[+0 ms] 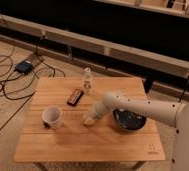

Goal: Wipe the white sponge on the table

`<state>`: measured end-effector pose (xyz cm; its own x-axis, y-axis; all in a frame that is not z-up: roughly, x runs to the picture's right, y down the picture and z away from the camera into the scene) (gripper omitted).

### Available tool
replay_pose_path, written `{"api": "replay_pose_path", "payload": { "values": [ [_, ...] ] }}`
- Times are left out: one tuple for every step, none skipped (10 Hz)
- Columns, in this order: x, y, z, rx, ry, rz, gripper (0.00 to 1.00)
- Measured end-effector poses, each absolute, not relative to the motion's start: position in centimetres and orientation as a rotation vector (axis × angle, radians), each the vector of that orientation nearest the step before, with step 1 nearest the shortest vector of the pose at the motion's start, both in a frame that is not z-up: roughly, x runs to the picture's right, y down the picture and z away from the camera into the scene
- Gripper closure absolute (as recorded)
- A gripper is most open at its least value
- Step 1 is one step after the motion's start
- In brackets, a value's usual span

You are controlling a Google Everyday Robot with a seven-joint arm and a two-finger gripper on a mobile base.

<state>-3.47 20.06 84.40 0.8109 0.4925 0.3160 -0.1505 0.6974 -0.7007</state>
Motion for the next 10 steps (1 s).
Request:
{"api": "replay_pose_path", "payload": {
  "values": [
    [-3.3, 20.4, 84.1, -0.714, -0.515, 0.383, 1.00],
    [-3.1, 20.8, 83.8, -0.715, -0.514, 0.388, 1.00],
    [-3.0, 21.0, 83.4, -0.714, -0.514, 0.390, 1.00],
    [-3.0, 21.1, 83.0, -0.715, -0.515, 0.389, 1.00],
    [-3.0, 21.1, 82.7, -0.716, -0.516, 0.387, 1.00],
    [-3.0, 21.2, 82.4, -0.719, -0.516, 0.384, 1.00],
    [-3.1, 21.2, 81.9, -0.729, -0.515, 0.380, 1.00],
    [-3.2, 21.1, 81.7, -0.732, -0.519, 0.378, 1.00],
    [-3.5, 20.9, 81.5, -0.735, -0.525, 0.372, 1.00],
    [-4.1, 20.2, 81.1, -0.735, -0.541, 0.358, 1.00]
  ]
}}
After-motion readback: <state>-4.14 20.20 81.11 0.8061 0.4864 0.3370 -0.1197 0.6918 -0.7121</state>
